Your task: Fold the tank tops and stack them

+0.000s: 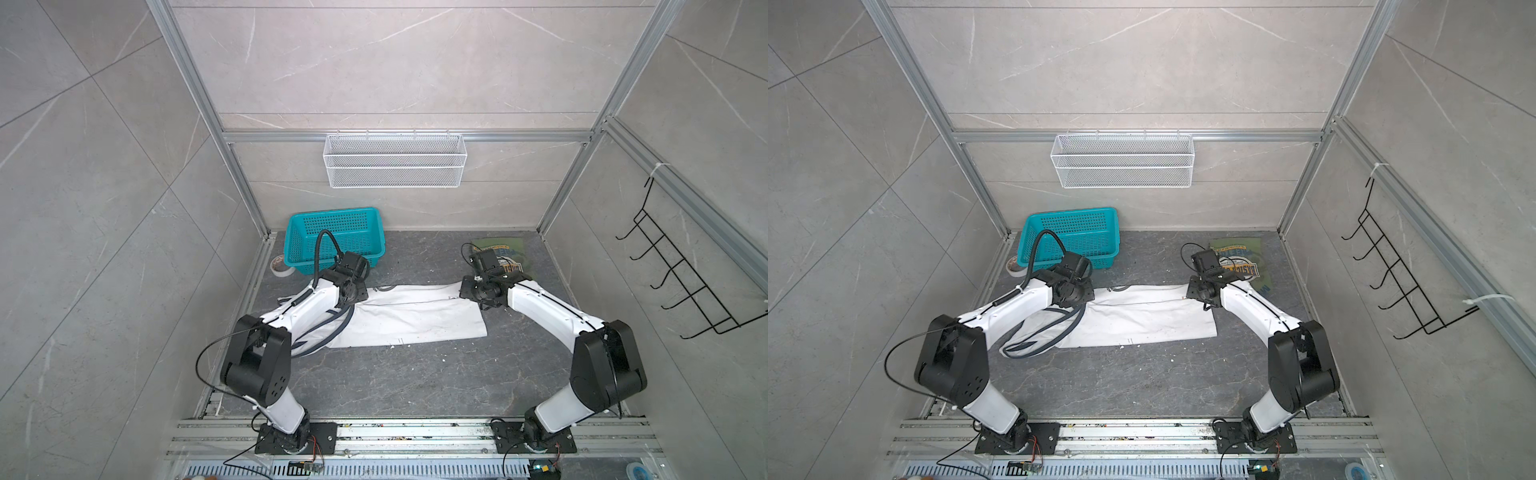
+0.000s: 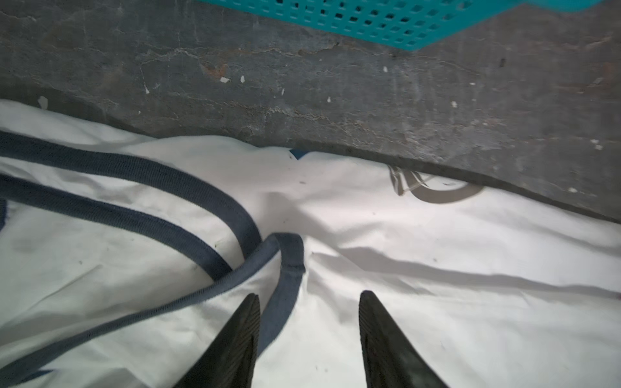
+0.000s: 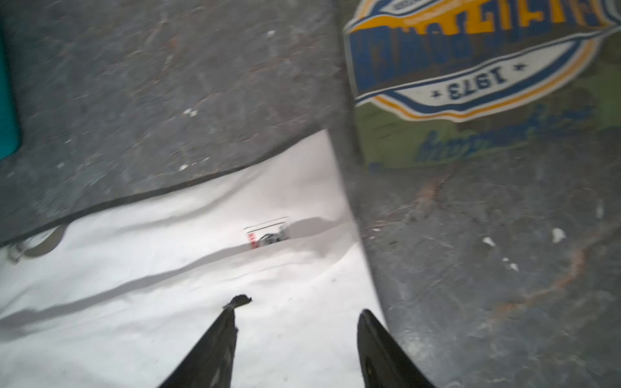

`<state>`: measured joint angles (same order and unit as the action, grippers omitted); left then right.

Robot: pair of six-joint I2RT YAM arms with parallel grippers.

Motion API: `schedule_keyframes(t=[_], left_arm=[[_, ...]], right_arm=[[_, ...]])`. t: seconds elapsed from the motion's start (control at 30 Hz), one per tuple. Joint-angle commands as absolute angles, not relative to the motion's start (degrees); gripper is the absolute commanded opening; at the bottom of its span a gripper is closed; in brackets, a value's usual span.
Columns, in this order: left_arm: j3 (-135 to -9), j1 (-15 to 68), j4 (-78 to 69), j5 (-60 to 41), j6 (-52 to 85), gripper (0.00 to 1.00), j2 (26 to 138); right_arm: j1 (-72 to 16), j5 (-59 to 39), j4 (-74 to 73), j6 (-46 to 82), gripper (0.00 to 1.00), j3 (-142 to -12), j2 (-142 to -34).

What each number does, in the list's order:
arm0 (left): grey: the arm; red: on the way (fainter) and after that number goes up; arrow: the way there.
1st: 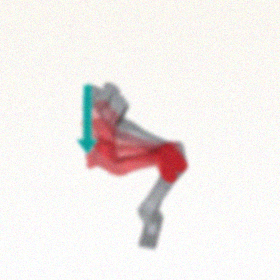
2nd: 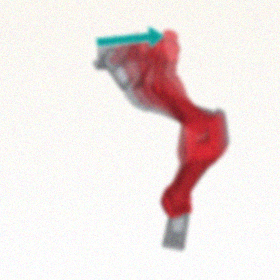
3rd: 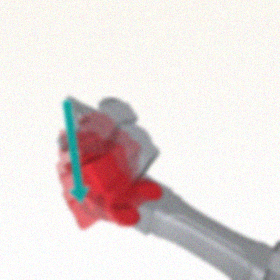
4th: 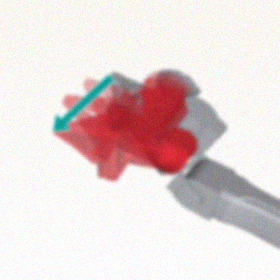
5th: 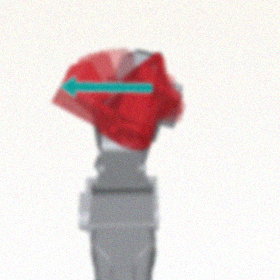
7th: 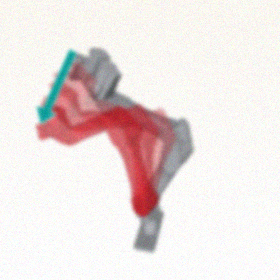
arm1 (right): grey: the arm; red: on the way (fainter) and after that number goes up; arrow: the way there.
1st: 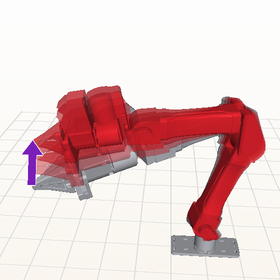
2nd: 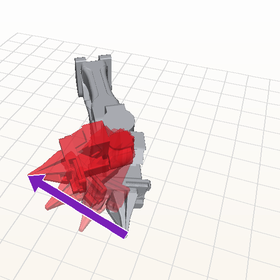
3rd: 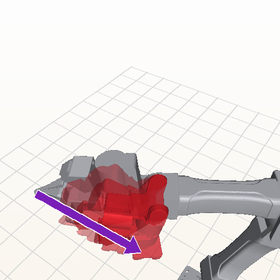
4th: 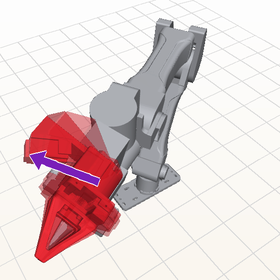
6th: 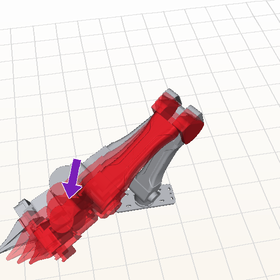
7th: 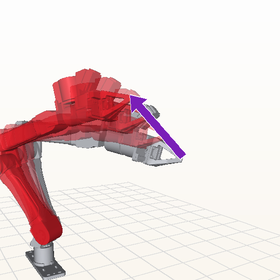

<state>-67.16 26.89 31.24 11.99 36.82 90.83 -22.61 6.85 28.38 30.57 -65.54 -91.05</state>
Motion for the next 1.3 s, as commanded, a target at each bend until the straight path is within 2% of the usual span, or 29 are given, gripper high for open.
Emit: schedule_keyframes(t=[0.0,0.13,0.4,0.57,0.8,0.97,1.1,1.27], left_arm=[[-65.4,31.6,29.9,9.0,36.7,0.51,86.7],[-66.6,35.3,28.6,7.9,38.3,0.51,91.5],[-65.4,35.9,24.7,6.0,39.5,0.51,100.7],[-64.2,38.9,24.0,5.3,40.4,0.51,102.5],[-64.3,48.2,24.1,5.3,42.7,0.51,102.6],[-62.1,49.4,30.1,9.6,44.2,0.58,93.6],[-57.1,48.8,41.5,20.0,49.0,0.60,81.2],[-46.2,40.1,52.0,25.1,55.5,0.59,65.6]], right_arm=[[-26.5,2.5,28.2,30.1,0.59,-64.6,-93.7],[-27.6,-1.0,25.1,32.2,0.59,-64.8,-98.4],[-25.6,-2.5,24.0,35.5,0.60,-62.2,-103.6],[-20.4,-2.2,22.9,38.0,0.60,-55.5,-100.9],[-14.0,-2.8,23.5,37.6,0.60,-48.1,-93.1],[-11.5,-2.4,24.9,35.5,0.60,-46.3,-89.3],[-11.1,-2.6,25.0,34.8,0.60,-45.8,-87.7],[-11.1,-3.3,24.0,34.3,0.61,-44.6,-85.9]])
